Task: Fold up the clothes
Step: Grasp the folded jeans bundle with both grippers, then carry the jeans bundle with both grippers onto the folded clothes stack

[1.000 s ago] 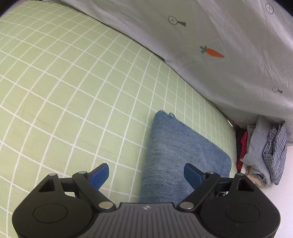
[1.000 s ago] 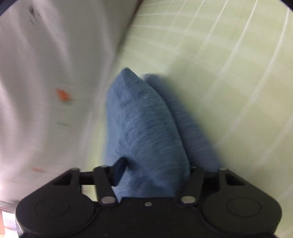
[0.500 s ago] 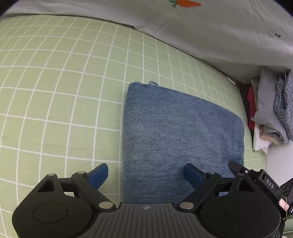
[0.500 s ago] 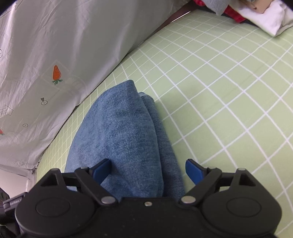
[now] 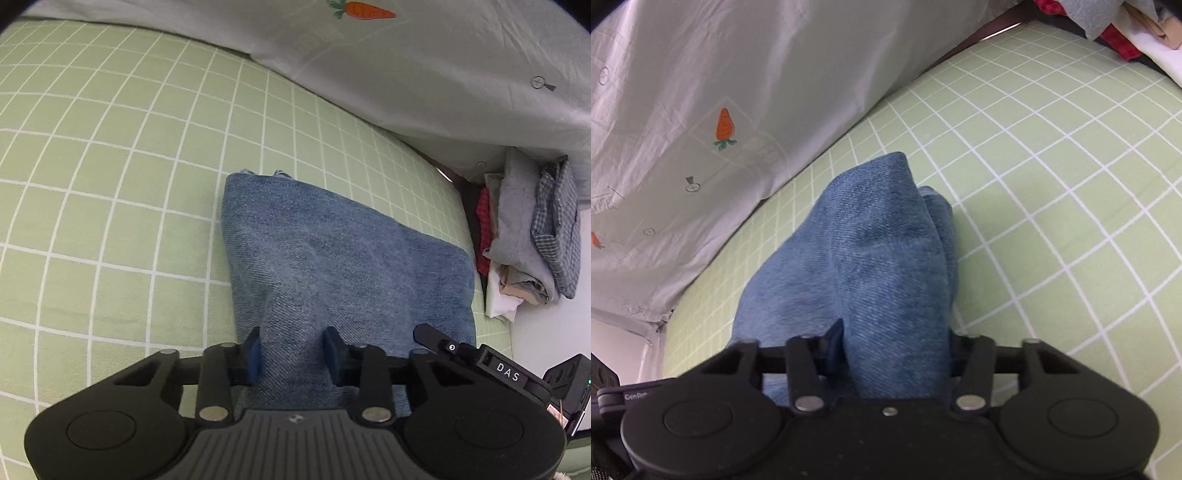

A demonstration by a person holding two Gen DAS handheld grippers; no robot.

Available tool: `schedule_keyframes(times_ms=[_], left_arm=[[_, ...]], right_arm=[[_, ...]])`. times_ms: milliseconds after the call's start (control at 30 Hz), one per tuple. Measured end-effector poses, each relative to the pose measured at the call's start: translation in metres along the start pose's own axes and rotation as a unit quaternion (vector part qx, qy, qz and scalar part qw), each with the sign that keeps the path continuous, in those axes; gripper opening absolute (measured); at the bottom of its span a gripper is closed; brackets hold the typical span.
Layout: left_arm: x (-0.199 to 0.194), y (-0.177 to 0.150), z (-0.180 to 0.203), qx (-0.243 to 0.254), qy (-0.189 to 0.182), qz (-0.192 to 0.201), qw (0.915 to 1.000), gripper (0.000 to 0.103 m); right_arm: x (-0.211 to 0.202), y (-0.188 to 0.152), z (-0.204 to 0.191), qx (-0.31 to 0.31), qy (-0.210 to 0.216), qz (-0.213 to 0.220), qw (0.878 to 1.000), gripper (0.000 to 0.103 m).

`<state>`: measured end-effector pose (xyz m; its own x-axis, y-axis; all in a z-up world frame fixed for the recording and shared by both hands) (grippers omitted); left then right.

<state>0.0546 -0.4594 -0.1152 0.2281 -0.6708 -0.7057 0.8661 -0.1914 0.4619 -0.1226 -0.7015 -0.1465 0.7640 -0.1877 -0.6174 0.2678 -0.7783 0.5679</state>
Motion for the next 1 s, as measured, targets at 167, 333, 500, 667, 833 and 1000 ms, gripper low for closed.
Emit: schedule_keyframes(times_ms=[167, 333, 500, 667, 833, 1000], left_arm=[[-0.041, -0.007, 0.017, 0.045, -0.022, 0.037, 0.9981, 0.026], [-0.079, -0.019, 0.030, 0.067, -0.053, 0.062, 0.9944, 0.026], [-0.091, -0.032, 0.054, 0.070, -0.095, 0.025, 0.9927, 0.025], [-0.084, -0.054, 0.113, 0.123, -0.148, 0.004, 0.9813, 0.024], [-0.059, -0.096, 0.188, 0.132, -0.172, 0.022, 0.9760, 0.023], [-0.022, -0.122, 0.275, 0.092, -0.170, 0.045, 0.9801, 0.022]], right_arm=[[-0.042, -0.006, -0.018, 0.017, 0.019, 0.040, 0.999, 0.034], [-0.096, -0.019, -0.028, 0.023, 0.017, 0.083, 0.996, 0.034], [-0.152, -0.033, -0.022, 0.032, -0.011, 0.118, 0.992, 0.034], [-0.215, -0.045, 0.011, 0.056, -0.041, 0.169, 0.983, 0.034], [-0.259, -0.029, 0.092, 0.117, -0.032, 0.203, 0.972, 0.034], [-0.289, 0.040, 0.169, 0.089, 0.007, 0.213, 0.973, 0.033]])
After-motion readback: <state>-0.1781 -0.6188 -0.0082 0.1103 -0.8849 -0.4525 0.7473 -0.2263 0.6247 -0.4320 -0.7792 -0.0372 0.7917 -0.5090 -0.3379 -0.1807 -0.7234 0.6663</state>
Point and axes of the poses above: each gripper's, at about its wrist camera, not at the fingertips, and x roughly the way its jaws point, z to its right, y to its top, the point moved 2 cm from there along x, roughly the way its jaws point, and after that the axes turned 11 degrees about z, right-handed, at the moved point
